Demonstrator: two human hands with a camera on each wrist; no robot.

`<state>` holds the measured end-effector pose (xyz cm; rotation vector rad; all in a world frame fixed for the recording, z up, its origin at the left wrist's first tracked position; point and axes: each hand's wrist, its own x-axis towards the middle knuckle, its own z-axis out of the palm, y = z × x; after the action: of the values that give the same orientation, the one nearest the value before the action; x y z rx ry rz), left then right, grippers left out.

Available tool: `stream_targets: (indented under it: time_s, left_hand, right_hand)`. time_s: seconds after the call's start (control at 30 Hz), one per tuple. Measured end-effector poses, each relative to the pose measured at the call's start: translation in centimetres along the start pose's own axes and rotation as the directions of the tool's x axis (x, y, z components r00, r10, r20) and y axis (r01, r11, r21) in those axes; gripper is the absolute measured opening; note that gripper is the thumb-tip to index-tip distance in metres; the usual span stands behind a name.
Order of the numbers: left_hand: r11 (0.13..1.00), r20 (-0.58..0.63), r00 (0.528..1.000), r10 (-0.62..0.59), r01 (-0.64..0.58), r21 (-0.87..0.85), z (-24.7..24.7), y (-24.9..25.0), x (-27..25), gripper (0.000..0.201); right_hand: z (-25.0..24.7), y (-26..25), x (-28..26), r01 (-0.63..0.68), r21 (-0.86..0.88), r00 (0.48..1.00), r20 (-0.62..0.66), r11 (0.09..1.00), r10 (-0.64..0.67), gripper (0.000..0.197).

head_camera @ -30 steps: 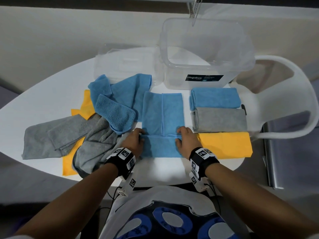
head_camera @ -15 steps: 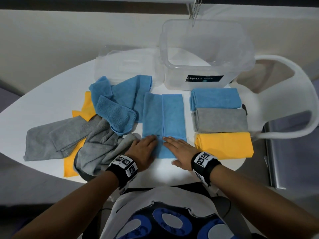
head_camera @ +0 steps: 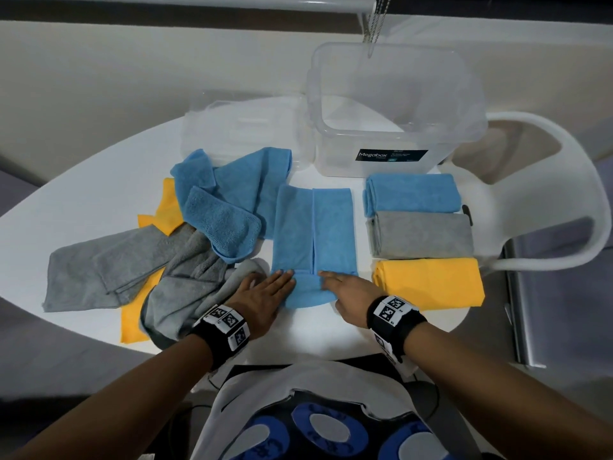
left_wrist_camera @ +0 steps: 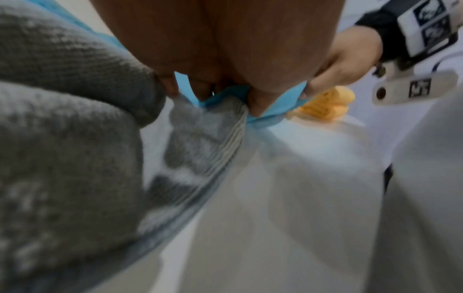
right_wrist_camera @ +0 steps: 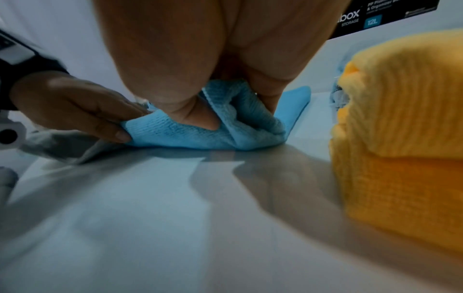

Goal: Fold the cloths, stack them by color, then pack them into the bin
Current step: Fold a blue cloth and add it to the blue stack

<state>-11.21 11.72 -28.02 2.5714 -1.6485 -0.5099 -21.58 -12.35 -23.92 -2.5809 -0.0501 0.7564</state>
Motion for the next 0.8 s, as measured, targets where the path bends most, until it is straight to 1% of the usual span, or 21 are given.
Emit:
stream_targets:
  time_s: [0.07,0.13,0.17,0.2,0.27,0.3,0.33,0.37,0.4,0.47,0.53,0.57,0.6,0.63,0.67,0.7,0.8]
  left_hand:
    - [0.99,-0.014,0.999,0.03,-0.032,-0.14,-0.5,-0.3,-0.4,0.056]
    - [0.951,0.007,1.0,0.023,-0.02,-0.308,-1.4,-0.5,-0.7,0.051]
    - [0.927,0.04,0.999,-0.003,0.018,-0.374,-1.5,-0.7,-0.6,0.048]
    - [0.893,0.09,0.995,-0.049,0.084,-0.442,-1.9,-0.9,-0.4,0.043]
    - [0.76,0.187,0.963,-0.193,0.267,-0.592,-2.7,-0.9,0.3,0.028]
    - [0.71,0.202,0.948,-0.247,0.319,-0.628,-2.9,-0.9,0.8,0.024]
    - [0.696,0.188,0.939,-0.288,0.341,-0.632,-3.2,-0.9,1.3,0.026]
    - [0.708,0.166,0.931,-0.326,0.357,-0.61,-3.3,-1.1,1.8,0.033]
    - [0.701,0.151,0.918,-0.366,0.379,-0.604,-3.7,-1.1,2.3,0.038]
    - [0.656,0.146,0.889,-0.434,0.423,-0.625,-4.0,-1.2,3.1,0.04]
    - [0.547,0.169,0.854,-0.492,0.454,-0.703,-3.7,-1.3,3.6,0.038]
    - [0.491,0.192,0.848,-0.495,0.455,-0.743,-3.5,-1.3,3.6,0.036]
    - [0.461,0.208,0.853,-0.478,0.445,-0.768,-3.5,-1.4,3.6,0.037]
    - [0.471,0.215,0.862,-0.459,0.441,-0.764,-3.3,-1.5,3.6,0.041]
    - [0.505,0.211,0.868,-0.449,0.442,-0.741,-3.1,-1.6,3.6,0.046]
    - [0.534,0.205,0.864,-0.46,0.453,-0.714,-3.0,-1.7,3.7,0.047]
    - [0.548,0.163,0.858,-0.486,0.445,-0.708,-2.8,-1.7,4.0,0.047]
  right_hand:
    - [-0.1,-0.2,-0.7,-0.019,0.044,1.0,0.018,0.999,0.018,0.053]
    - [-0.2,-0.2,-1.2,-0.02,0.118,1.0,0.009,0.993,0.02,0.041]
    - [-0.3,-0.1,-1.5,-0.038,0.158,0.999,-0.001,0.987,0.038,0.033]
    - [-0.6,0.0,-1.6,-0.07,0.198,0.997,-0.006,0.978,0.073,0.027]
    - [-1.1,0.4,-1.5,-0.153,0.274,0.985,-0.031,0.95,0.168,0.025]
    - [-1.4,0.7,-1.3,-0.187,0.306,0.976,-0.05,0.934,0.212,0.026]
    - [-1.6,0.8,-1.1,-0.208,0.333,0.967,-0.072,0.92,0.245,0.027]
    - [-1.8,1.0,-0.9,-0.221,0.355,0.958,-0.095,0.908,0.27,0.028]
    - [-2.0,1.0,-0.7,-0.231,0.376,0.95,-0.113,0.897,0.292,0.029]
    - [-2.4,1.1,-0.2,-0.252,0.402,0.931,-0.147,0.88,0.334,0.032]
    - [-2.4,1.3,0.2,-0.272,0.398,0.916,-0.172,0.876,0.362,0.035]
    - [-2.3,1.4,0.5,-0.284,0.399,0.91,-0.173,0.872,0.376,0.036]
    - [-2.1,1.6,0.7,-0.3,0.4,0.905,-0.169,0.866,0.391,0.037]
    - [-1.9,1.7,0.8,-0.315,0.401,0.9,-0.162,0.86,0.405,0.037]
    - [-1.8,1.8,0.9,-0.326,0.4,0.895,-0.161,0.857,0.416,0.038]
    - [-1.8,1.8,1.0,-0.331,0.399,0.89,-0.169,0.855,0.423,0.038]
    - [-1.4,1.5,1.2,-0.324,0.419,0.868,-0.225,0.848,0.442,0.041]
